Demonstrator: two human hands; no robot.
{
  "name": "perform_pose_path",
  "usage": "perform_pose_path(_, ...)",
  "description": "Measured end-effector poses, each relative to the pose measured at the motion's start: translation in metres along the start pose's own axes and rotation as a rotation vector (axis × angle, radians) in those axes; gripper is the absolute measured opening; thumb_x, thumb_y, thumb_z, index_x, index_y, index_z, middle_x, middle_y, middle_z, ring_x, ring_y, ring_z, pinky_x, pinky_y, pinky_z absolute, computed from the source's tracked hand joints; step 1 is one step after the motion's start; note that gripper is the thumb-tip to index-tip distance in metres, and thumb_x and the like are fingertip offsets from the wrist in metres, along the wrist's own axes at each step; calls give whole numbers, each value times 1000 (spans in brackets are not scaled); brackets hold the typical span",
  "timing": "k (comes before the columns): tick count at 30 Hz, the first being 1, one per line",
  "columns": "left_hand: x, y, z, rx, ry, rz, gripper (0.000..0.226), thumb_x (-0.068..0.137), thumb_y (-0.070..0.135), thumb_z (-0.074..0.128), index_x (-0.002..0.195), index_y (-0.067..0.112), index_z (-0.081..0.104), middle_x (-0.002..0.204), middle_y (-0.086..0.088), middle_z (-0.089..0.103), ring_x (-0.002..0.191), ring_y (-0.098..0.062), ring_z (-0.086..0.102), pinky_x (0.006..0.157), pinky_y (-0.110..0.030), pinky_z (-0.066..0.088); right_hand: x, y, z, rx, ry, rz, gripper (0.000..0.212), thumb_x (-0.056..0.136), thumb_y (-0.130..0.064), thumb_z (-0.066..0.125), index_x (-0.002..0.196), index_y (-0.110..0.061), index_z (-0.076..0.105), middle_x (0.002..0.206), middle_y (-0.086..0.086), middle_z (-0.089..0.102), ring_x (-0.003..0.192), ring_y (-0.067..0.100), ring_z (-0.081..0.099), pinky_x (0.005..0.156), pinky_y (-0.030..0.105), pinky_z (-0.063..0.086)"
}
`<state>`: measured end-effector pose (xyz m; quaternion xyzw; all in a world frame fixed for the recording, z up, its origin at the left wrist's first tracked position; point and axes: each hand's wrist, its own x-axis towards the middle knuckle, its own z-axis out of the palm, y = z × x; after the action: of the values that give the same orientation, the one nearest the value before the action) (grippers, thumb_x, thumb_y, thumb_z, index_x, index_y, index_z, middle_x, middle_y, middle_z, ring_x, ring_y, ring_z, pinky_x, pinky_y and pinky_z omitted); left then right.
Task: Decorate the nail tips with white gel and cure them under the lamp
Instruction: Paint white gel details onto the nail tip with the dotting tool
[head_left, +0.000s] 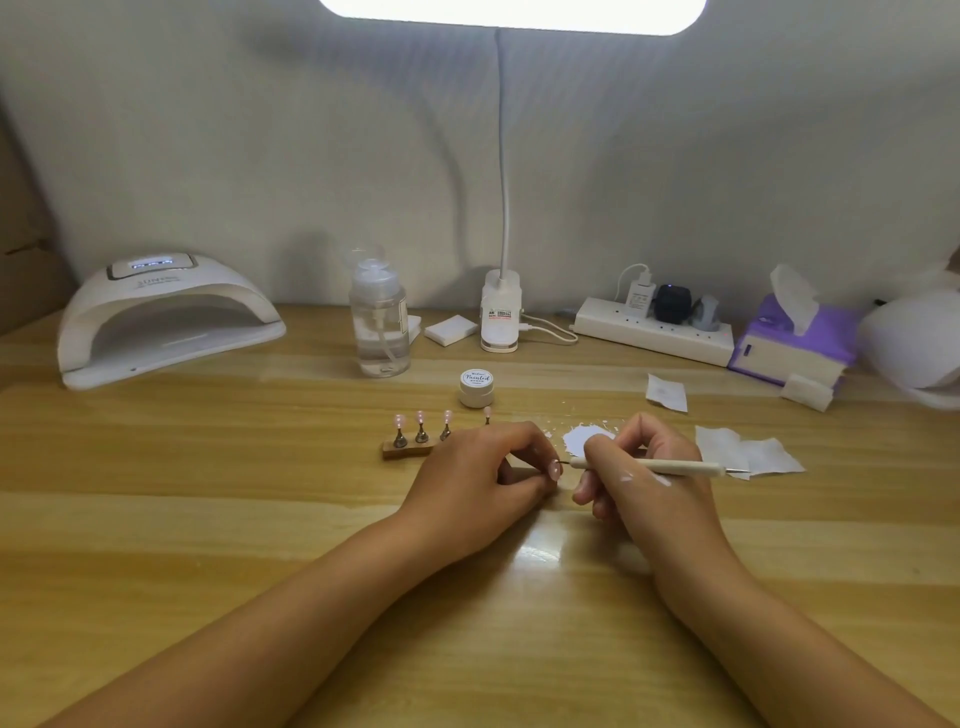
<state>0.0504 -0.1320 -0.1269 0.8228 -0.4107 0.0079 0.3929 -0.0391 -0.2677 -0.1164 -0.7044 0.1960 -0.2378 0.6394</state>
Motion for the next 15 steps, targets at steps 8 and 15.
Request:
perform_pose_path(8,0,1,0,1,-8,6,19,83,22,70,79,39,62,82,23,66,57,-2,55,58,-19,35,-1,-3,-1,30,6,-27,25,79,-9,63,63,-12,44,47,11,59,38,8,45,37,17,34)
perform_pose_path(15,-1,1,0,-8,1,-5,21,83,20,70,78,39,62,85,24,67,60,-5,58,61,-20,39,0,0,-2,16,-4,-20,28,79,-8,63,62,-15,42,49,13,61,38,10,45,37,16,34)
